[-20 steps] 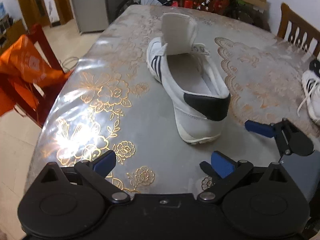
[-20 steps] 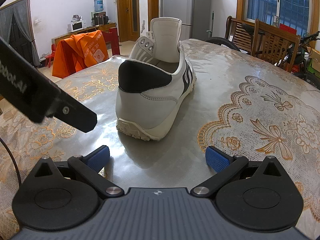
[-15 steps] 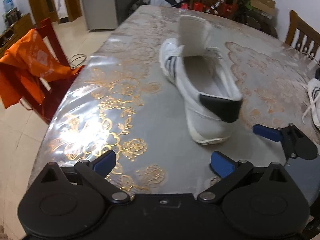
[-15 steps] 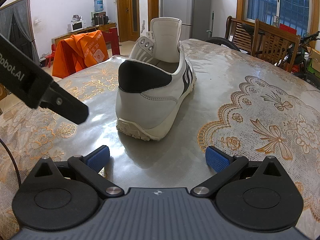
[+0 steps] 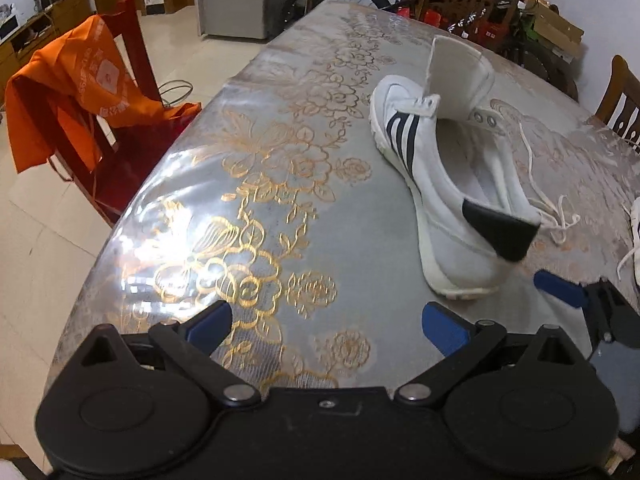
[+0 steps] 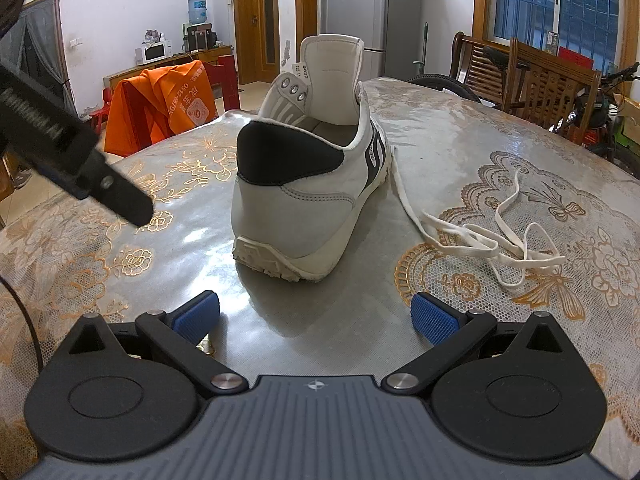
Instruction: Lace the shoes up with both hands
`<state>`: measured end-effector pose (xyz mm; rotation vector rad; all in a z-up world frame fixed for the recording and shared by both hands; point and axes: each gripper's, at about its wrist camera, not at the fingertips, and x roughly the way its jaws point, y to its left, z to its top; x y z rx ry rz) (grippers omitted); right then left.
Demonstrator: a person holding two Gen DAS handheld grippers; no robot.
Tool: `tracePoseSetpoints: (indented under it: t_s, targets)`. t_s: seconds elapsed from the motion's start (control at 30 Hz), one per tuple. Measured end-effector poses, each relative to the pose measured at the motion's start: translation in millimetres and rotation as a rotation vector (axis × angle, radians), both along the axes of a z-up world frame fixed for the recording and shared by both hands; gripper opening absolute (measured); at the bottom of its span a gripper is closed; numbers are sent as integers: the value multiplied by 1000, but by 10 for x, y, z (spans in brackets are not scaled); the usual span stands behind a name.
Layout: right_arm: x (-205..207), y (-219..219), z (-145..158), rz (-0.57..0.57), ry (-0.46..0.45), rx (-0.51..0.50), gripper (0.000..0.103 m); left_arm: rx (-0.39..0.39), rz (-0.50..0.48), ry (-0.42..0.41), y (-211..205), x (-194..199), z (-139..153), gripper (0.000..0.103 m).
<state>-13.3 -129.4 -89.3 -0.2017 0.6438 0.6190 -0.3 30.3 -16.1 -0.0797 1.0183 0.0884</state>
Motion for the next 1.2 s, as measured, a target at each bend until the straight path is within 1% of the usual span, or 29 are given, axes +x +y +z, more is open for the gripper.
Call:
tracePoseSetpoints:
  t_s: [0.17,0.23,0.27,0.37,0.43,0.53,0.6,0.67,0.7,0.73,0.8,0.87,0.9,0.97,1.03,1.07,1.1,1.13,1.17,1.2]
  targets:
    - [10,61,4,13,-1,0,103,32,-21,-14,-285,-49,-25,102]
    - [-3,55,12,13,-1,0,103,27,-25,-9,-230,-137,-117,102]
    - [6,65,3,13,-1,0,103,24,-29,0,-173,-122,-140,102]
    - [25,88,-2,8,1,-3,103,23,-33,28,-22,28,11,102]
    - [21,113,27,2,0,-3,103,28,-35,29,8,34,74,101]
    - [1,101,2,-12,2,-3,103,13,-27,22,81,132,182,101]
    - [-13,105,8,-27,9,-7,103,-7,-23,-5,124,254,315,101]
    - [3,102,58,-46,47,-17,103,-26,-28,-52,86,384,477,102]
    - [9,90,94,-60,70,-20,98,-23,-40,-68,35,466,543,102]
    - [-2,39,145,-79,86,0,94,-8,-49,-77,-20,546,587,102]
    - [-56,-127,283,-125,93,82,94,39,-81,-79,-160,716,605,102]
    - [-100,-320,428,-185,88,153,95,73,-115,-57,-283,868,544,102]
    - [-112,-400,480,-214,88,173,95,81,-129,-36,-348,930,494,102]
    - [-142,-567,557,-274,81,214,95,79,-145,9,-378,1072,368,102]
    - [-154,-702,606,-330,75,246,95,76,-146,42,-418,1129,258,102]
    - [-107,-708,615,-344,78,240,95,65,-147,53,-411,1141,228,102]
    - [-47,-662,614,-342,86,211,92,48,-149,64,-397,1153,202,102]
    - [36,-586,599,-327,87,162,83,28,-165,81,-398,1168,166,102]
    - [120,-507,583,-310,89,112,78,7,-187,102,-406,1186,124,102]
    - [193,-432,555,-297,86,84,75,-15,-209,122,-415,1204,83,102]
